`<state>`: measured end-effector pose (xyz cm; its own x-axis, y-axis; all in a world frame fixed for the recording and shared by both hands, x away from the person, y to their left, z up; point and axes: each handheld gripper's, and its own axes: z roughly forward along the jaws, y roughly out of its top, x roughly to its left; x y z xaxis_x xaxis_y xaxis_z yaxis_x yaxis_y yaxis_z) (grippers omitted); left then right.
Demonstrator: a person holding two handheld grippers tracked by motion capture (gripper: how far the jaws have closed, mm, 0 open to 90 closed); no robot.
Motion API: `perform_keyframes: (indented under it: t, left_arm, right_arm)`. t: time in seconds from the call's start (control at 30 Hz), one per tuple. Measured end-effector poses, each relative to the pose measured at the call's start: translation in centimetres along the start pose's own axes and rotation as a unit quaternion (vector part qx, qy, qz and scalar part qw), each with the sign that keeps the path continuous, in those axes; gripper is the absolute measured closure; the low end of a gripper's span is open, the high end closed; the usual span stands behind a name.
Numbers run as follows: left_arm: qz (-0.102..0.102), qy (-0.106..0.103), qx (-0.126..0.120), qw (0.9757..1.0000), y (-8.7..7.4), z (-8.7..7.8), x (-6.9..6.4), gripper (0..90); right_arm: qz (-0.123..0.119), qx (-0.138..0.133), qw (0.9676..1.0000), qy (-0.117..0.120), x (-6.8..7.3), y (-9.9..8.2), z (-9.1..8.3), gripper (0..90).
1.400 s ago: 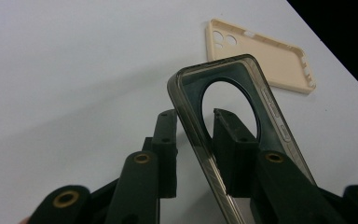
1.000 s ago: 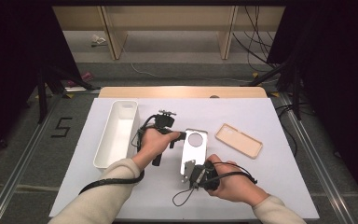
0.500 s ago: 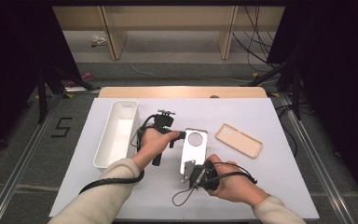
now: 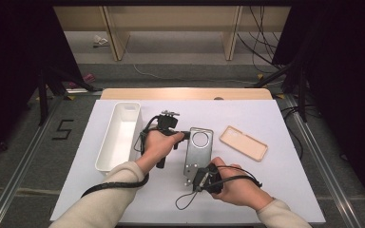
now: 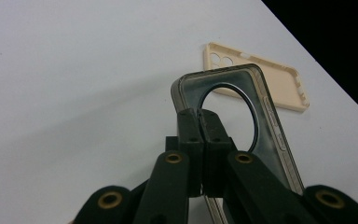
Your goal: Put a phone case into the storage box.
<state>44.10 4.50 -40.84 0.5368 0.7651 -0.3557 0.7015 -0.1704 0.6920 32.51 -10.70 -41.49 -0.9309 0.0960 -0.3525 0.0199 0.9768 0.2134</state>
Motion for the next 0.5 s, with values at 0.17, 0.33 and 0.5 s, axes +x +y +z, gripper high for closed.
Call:
perform_keyframes:
  t: [0.17, 0.33, 0.5]
  left_arm:
    - [0.014, 0.002, -0.004, 0.9999, 0.1, -0.2, -0.3, 88.8]
    - [0.018, -0.003, -0.028, 0.9995, 0.3, -0.7, -0.7, 89.0]
    - [0.024, 0.000, -0.052, 0.9984, 0.4, -1.1, -1.2, 89.1]
  right_arm:
    - [-0.010, 0.002, 0.9999, -0.010, 0.0, 0.0, 0.2, 89.1]
    - [0.000, 0.008, 0.9998, -0.017, 0.0, 0.0, 0.2, 88.8]
    - [-0.003, 0.004, 0.9994, -0.034, -0.2, 0.0, 0.3, 88.2]
